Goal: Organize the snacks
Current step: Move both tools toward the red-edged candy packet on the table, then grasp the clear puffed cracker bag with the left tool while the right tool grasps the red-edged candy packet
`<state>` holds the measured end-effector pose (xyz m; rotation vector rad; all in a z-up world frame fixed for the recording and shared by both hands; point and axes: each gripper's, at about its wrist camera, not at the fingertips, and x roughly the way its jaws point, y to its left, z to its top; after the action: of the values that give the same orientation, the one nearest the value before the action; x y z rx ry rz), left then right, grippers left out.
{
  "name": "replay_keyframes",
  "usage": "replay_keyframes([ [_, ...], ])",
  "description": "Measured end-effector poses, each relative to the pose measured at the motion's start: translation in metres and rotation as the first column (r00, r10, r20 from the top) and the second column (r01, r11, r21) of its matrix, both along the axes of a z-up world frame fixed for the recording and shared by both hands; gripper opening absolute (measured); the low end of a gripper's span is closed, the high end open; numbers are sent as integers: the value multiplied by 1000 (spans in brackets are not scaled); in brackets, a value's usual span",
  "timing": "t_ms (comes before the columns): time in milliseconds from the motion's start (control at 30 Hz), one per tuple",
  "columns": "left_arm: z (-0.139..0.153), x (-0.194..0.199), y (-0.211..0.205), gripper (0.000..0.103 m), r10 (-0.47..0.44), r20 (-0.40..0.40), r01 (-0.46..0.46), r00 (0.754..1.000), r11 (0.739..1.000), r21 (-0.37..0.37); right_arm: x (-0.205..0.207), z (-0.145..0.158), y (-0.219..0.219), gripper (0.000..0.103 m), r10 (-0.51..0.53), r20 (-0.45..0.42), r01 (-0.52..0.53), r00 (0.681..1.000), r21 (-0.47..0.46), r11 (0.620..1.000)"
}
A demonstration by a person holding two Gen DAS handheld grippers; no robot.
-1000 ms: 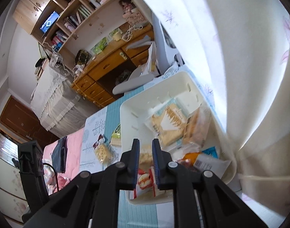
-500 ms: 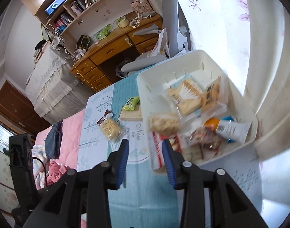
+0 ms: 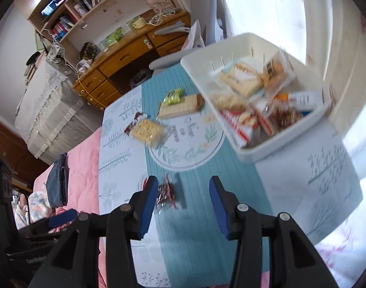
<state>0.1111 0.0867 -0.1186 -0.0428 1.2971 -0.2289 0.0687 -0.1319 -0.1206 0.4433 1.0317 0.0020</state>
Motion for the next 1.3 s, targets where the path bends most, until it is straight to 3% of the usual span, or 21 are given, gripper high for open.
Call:
replay_keyframes([
  [167,-10,8,18,88,-61,-43,61,997,998,4,-9,-17,22,49,-16,-22,15,1000,-13,1000],
  [367,-24,29,34,88,-76,-91,76,993,997,-5,-16,-36,38,70,14,-30,-13,999,44,999],
  [467,-30,46,39,88,-69,-110,64,992,997,-53,-14,-45,47,72,42,-45,-40,998,51,998],
  [667,-39,88,36,88,-61,-118,52,991,996,-76,1,-70,62,73,74,-102,-72,992,30,997],
  [1000,-99,161,25,88,72,-184,-92,980,990,-105,23,-116,88,73,154,-106,-163,982,-84,983],
  [1300,-139,197,10,88,195,-193,-223,962,965,-137,34,-140,98,73,212,-72,-221,975,-169,960],
])
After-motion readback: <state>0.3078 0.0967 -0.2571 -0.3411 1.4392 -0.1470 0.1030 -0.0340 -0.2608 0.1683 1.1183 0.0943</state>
